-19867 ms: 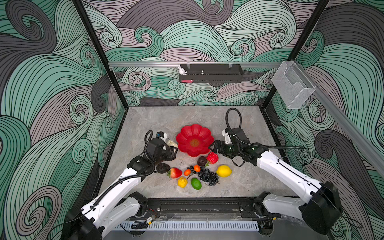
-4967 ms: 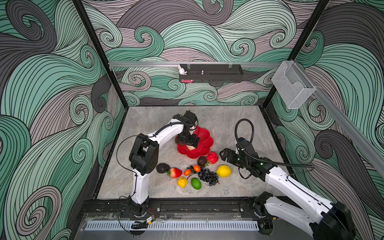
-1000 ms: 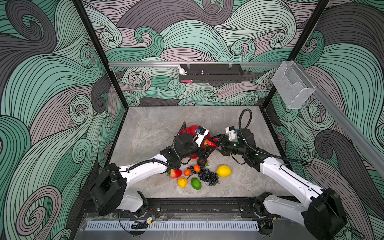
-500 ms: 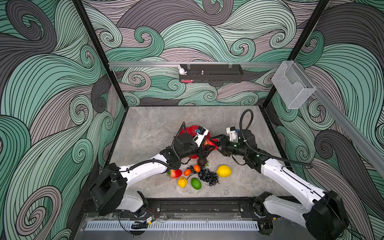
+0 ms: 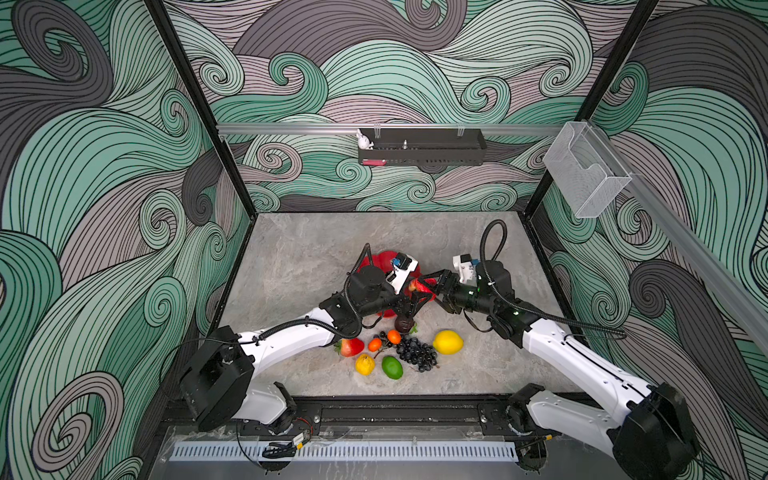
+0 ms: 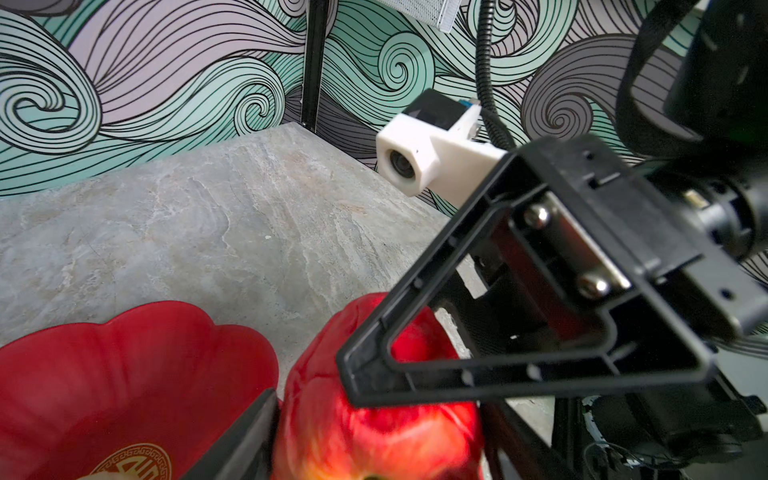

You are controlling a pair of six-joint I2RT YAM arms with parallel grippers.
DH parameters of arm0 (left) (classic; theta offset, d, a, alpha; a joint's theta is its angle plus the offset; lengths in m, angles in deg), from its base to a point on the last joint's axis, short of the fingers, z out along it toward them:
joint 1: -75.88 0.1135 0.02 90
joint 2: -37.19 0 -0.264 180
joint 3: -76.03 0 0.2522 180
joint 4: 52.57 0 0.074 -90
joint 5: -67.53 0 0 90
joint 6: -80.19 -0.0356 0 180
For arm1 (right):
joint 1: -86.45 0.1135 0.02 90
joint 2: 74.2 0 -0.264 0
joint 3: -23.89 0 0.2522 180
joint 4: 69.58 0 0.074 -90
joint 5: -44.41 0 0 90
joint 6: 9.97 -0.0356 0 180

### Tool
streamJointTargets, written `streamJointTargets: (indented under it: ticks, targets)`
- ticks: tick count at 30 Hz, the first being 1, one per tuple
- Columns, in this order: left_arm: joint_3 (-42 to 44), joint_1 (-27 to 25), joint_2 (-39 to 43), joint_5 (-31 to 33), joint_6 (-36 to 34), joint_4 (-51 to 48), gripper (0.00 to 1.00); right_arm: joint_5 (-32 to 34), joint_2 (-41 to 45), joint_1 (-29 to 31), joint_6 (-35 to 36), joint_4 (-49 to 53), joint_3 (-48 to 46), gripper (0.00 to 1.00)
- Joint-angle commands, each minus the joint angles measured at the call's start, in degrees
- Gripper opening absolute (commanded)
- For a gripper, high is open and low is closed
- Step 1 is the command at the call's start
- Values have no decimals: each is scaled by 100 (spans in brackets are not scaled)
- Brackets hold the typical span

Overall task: Place and organize the fake fruits in the fruit bowl
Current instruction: 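Grasp the apple with the left gripper while the right gripper releases and withdraws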

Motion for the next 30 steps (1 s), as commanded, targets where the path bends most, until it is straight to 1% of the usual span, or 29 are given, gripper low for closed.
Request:
streamJointTargets:
  ticks: [1,7,13,14,17,19,21,24,27,30]
  targets:
    - [-130,-59,120,-468,31,-89,79,-116,139,75,100,-580,16,70]
    - [-154,-55,125,-575,8,-155,80,-177,140,95,74,-709,12,70]
    - [-181,-55,141,-581,27,-172,59,-171,139,100,91,-688,-4,71]
    - [-182,-55,148,-578,20,-178,57,-165,134,97,96,-671,-6,71]
    - [-167,-55,170,-506,-3,-190,56,-117,144,102,148,-554,10,72]
    - [-190,-55,195,-397,-41,-308,55,-82,140,99,213,-478,20,75]
    - [-261,-55,247,-220,-84,-536,56,2,173,89,345,-222,86,84]
    - [-399,-46,319,134,-193,-1049,56,203,277,2,689,297,208,93]
    - [-580,4,318,467,-377,-1603,56,392,436,-272,1002,851,275,97]
    - [-874,121,150,872,-455,-2213,56,549,627,-610,1293,1346,267,98]
